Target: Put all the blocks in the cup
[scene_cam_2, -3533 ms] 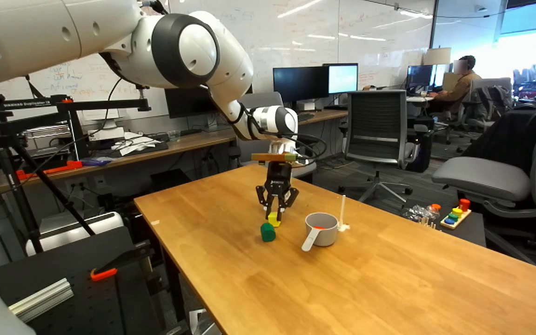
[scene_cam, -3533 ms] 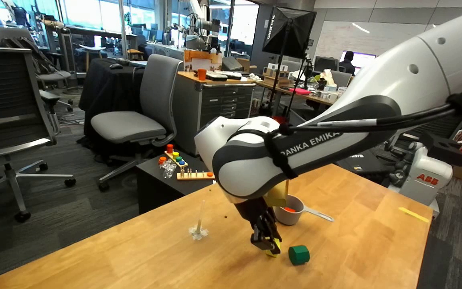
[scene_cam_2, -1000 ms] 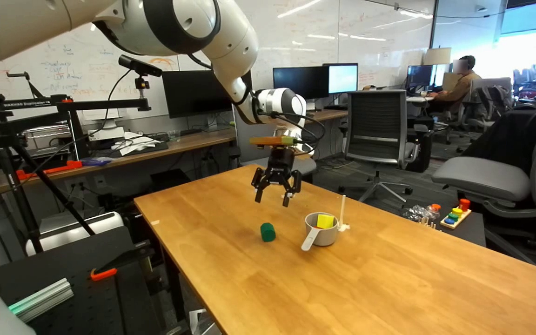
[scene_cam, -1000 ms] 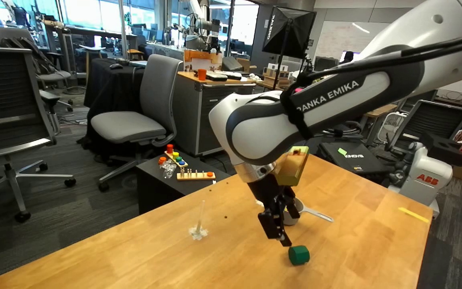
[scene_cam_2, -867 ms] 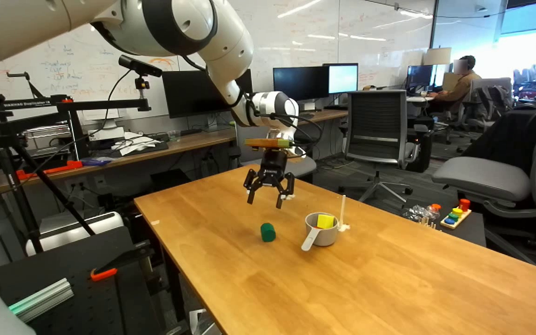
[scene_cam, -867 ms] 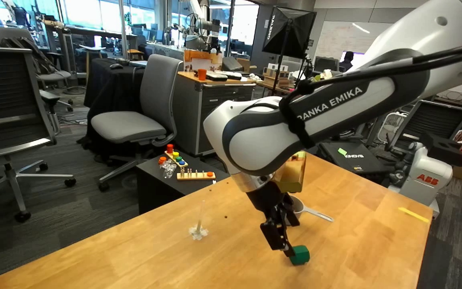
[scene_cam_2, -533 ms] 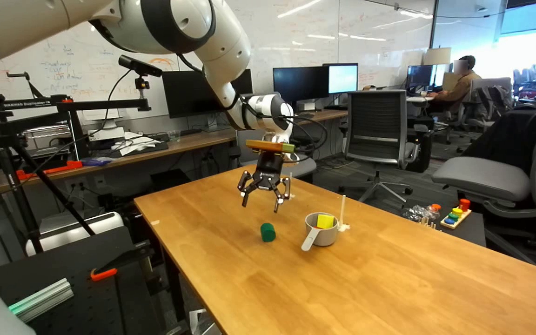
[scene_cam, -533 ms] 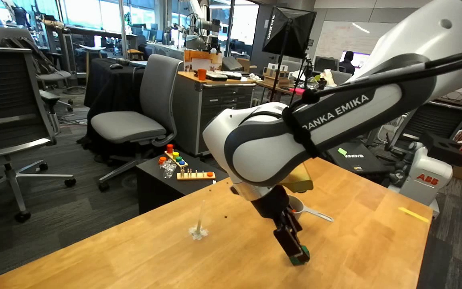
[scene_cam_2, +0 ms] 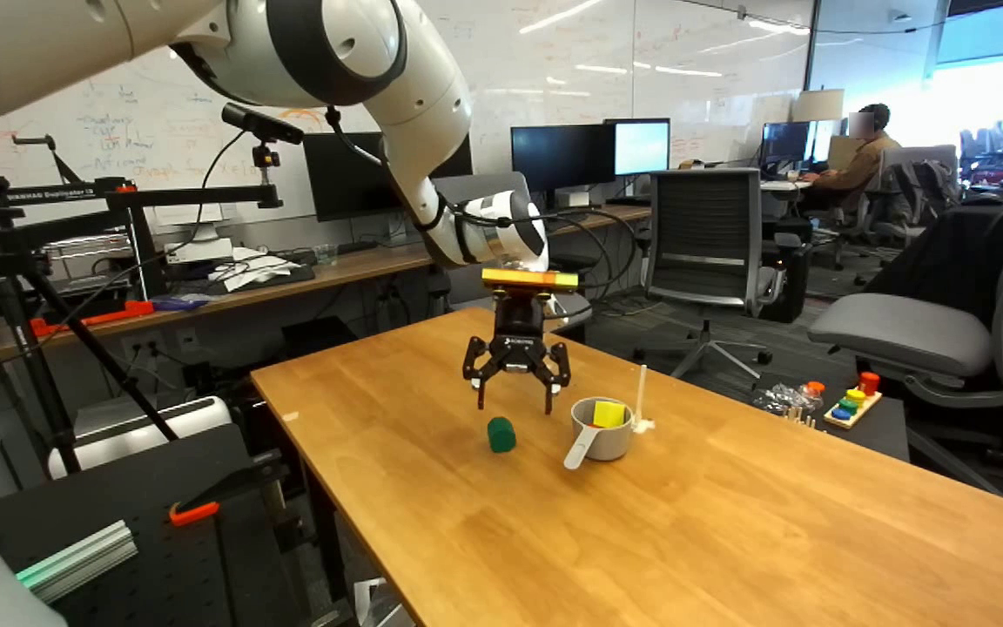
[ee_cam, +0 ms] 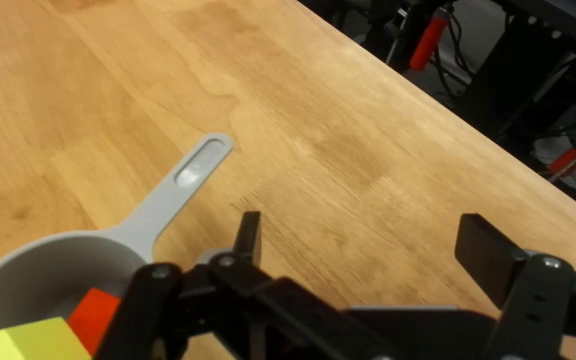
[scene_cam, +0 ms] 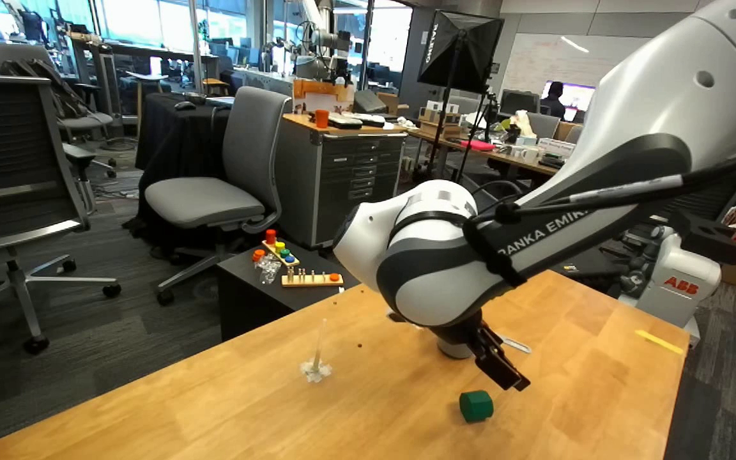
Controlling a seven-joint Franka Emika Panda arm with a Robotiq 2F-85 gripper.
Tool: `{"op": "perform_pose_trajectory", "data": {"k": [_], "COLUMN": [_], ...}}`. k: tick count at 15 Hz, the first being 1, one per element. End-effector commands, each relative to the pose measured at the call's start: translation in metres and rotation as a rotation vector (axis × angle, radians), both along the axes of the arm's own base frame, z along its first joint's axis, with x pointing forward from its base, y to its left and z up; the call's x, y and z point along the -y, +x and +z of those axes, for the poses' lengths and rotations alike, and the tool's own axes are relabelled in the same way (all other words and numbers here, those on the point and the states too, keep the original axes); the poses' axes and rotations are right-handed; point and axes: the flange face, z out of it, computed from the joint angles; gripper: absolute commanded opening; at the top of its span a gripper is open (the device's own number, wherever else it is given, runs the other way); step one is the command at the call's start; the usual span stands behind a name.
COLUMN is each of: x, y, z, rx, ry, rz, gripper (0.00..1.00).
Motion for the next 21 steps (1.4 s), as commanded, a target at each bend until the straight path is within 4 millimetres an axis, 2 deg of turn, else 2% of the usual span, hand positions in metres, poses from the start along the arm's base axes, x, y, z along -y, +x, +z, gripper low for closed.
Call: {"op": "perform_pose_trajectory", "data": {"k": [1,8,14,15,16,21], "x": [0.003,-0.012,-0.038,-0.04,-0.041,-0.038], "y": [0.003,0.0,0.0,0.001,0.002,0.008], "z": [-0.012,-0.035,-0.03,-0.029,-0.03,-0.027], "rx": [0.021,0.073,0.05,0.057,0.058,0.078], "ry": [-0.048,0.012,0.157,0.168,0.171,0.182], "rz": [0.033,-0.062,-0.199,-0.214,-0.216,-0.236], "gripper": [1.0,1.0,1.0,0.75,0.74,0.35]}}
